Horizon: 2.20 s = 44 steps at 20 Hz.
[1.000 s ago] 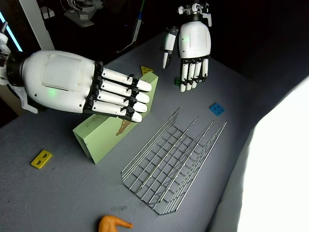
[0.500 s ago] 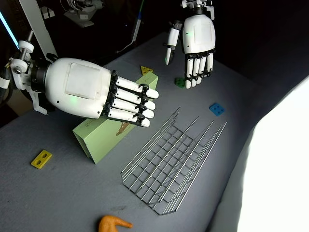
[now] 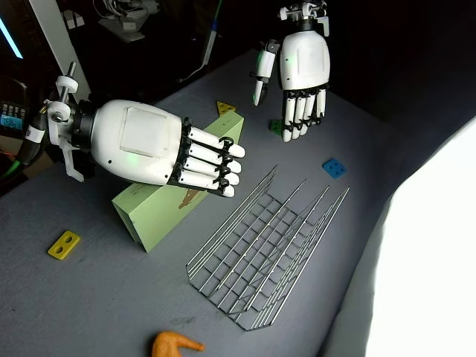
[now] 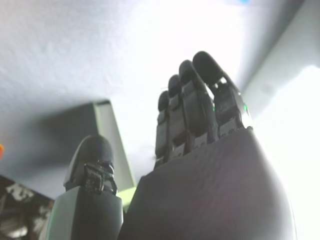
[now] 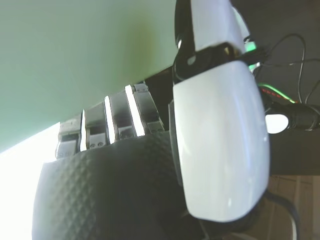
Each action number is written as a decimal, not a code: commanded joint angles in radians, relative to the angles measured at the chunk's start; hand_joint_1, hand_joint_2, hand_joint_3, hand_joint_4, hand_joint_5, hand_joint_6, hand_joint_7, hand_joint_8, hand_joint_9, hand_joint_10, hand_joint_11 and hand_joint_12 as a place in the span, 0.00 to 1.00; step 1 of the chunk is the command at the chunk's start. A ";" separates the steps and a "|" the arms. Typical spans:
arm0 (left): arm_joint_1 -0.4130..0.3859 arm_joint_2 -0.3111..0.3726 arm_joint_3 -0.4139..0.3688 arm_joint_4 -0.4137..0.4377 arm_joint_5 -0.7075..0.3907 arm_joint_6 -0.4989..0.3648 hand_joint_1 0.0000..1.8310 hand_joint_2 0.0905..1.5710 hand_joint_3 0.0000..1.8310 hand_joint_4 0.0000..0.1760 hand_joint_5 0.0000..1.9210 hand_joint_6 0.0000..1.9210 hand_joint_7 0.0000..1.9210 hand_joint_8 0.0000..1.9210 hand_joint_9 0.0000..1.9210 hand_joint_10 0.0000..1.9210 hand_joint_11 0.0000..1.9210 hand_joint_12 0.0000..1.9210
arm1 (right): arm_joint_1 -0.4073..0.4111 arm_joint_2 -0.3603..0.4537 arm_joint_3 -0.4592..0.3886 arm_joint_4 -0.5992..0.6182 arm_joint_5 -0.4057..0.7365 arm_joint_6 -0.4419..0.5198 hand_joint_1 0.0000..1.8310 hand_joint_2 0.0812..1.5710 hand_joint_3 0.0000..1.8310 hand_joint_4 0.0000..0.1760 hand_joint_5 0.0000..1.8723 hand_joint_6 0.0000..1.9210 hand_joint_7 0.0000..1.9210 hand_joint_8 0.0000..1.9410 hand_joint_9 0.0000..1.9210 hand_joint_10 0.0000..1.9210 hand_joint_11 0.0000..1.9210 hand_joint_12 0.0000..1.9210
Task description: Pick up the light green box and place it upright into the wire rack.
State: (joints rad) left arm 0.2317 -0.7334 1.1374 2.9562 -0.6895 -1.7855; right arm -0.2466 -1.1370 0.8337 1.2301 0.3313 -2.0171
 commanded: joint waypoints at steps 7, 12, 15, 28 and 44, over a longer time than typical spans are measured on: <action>-0.017 0.001 0.006 0.012 0.076 0.004 0.12 0.84 0.00 0.00 0.13 0.00 0.18 0.00 0.19 0.00 0.00 0.60 | -0.020 -0.008 0.009 -0.028 0.053 -0.013 0.48 0.62 0.00 0.00 0.04 0.00 0.08 0.00 0.09 0.01 0.00 0.35; -0.019 0.000 0.008 0.012 0.076 0.004 0.13 0.85 0.00 0.00 0.15 0.01 0.19 0.01 0.20 0.01 0.00 0.62 | -0.017 -0.008 0.013 -0.028 0.059 -0.015 0.48 0.63 0.00 0.00 0.07 0.01 0.12 0.01 0.13 0.01 0.00 0.40; -0.019 -0.001 0.012 0.012 0.076 0.004 0.12 0.85 0.00 0.00 0.17 0.01 0.20 0.00 0.21 0.00 0.00 0.60 | -0.015 -0.008 0.015 -0.028 0.061 -0.015 0.51 0.62 0.00 0.00 0.15 0.03 0.20 0.02 0.19 0.03 0.00 0.51; -0.020 -0.003 0.015 0.012 0.073 0.004 0.12 0.85 0.00 0.00 0.16 0.00 0.21 0.00 0.21 0.00 0.00 0.61 | 0.000 0.003 0.014 -0.028 0.049 -0.004 0.68 0.70 0.00 0.00 0.55 0.40 0.49 0.66 0.39 0.74 0.21 0.96; -0.026 -0.002 0.008 0.012 0.060 0.001 0.14 0.84 0.00 0.00 0.15 0.00 0.19 0.00 0.19 0.00 0.00 0.59 | 0.200 0.104 -0.064 0.063 0.081 -0.125 0.68 0.70 0.00 0.00 0.54 0.41 0.49 0.65 0.38 0.71 0.21 0.97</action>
State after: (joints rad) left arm 0.2161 -0.7338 1.1454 2.9562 -0.6930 -1.7840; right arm -0.0544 -1.0374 0.7753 1.3315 0.3649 -2.1456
